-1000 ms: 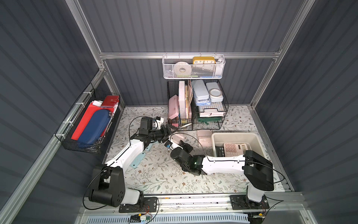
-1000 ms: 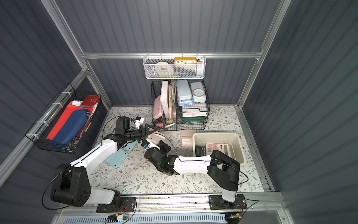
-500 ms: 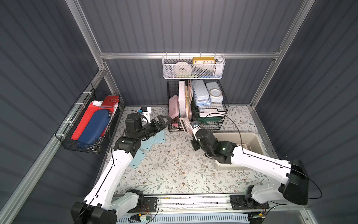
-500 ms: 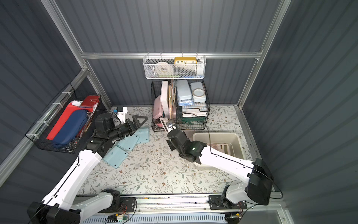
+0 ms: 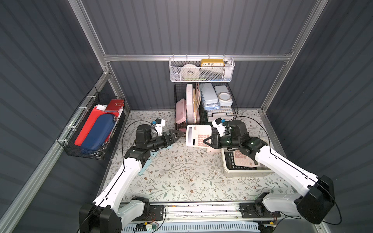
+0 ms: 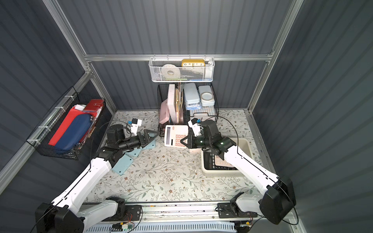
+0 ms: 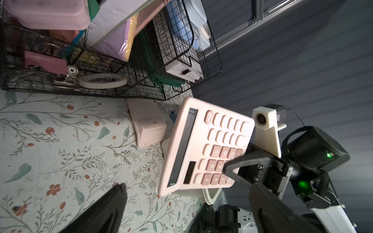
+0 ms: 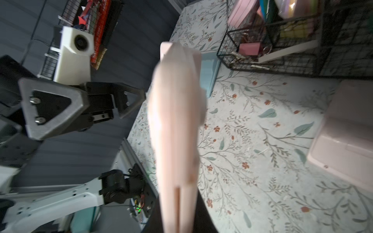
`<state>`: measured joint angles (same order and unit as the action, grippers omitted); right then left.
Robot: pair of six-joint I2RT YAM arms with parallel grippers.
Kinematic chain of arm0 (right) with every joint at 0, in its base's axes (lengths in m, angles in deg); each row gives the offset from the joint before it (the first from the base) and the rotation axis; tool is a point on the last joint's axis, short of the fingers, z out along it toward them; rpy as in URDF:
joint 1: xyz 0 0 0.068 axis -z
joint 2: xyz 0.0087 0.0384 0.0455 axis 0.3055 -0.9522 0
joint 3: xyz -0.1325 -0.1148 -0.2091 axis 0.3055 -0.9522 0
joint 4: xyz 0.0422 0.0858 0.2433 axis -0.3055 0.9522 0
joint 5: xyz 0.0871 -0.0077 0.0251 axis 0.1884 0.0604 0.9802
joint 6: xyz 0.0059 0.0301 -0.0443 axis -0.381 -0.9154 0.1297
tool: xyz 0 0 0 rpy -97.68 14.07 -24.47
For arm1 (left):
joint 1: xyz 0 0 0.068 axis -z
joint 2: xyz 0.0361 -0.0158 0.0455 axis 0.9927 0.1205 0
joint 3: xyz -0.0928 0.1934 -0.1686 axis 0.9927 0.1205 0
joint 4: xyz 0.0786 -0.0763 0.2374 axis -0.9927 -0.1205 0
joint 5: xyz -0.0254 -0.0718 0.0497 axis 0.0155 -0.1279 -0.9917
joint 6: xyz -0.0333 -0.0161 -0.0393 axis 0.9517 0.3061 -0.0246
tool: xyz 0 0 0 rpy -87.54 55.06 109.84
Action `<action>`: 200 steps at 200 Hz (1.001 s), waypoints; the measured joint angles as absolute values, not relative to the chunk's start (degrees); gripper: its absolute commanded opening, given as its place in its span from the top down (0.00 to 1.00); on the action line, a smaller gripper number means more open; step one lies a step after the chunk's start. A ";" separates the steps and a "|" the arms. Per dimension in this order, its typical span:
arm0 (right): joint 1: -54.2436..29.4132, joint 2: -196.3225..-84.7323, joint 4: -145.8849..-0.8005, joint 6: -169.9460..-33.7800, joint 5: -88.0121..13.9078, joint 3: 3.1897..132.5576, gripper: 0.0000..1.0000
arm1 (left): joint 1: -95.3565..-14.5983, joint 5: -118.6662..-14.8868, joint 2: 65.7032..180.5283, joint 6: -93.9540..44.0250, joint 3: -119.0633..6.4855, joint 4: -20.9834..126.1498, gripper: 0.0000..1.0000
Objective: Put the calculator in the storage box
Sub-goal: Pick up the calculator at the center of the board.
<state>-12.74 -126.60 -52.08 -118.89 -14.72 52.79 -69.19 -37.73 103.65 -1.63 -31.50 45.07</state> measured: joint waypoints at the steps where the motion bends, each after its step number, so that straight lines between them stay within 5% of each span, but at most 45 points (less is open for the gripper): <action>1: -12.63 -126.60 -52.10 -118.98 -14.44 52.77 1.00 | -69.19 -37.62 103.65 -1.63 -31.41 45.11 0.01; 105: -6.03 -126.62 -53.30 -126.32 10.00 49.62 1.00 | -69.21 -21.64 107.85 1.32 -27.63 55.25 0.01; 152: -4.39 -126.45 -52.03 -126.72 14.02 49.62 1.00 | -69.21 -17.31 111.93 2.22 -28.72 56.78 0.31; 200: -4.08 -127.04 -49.39 -125.82 14.87 49.66 1.00 | -69.10 -16.07 112.50 2.35 -31.37 56.26 0.40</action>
<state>-4.08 -127.04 -49.39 -125.82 14.87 49.66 -69.10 -16.07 112.50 2.35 -31.37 56.26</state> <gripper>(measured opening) 0.144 0.652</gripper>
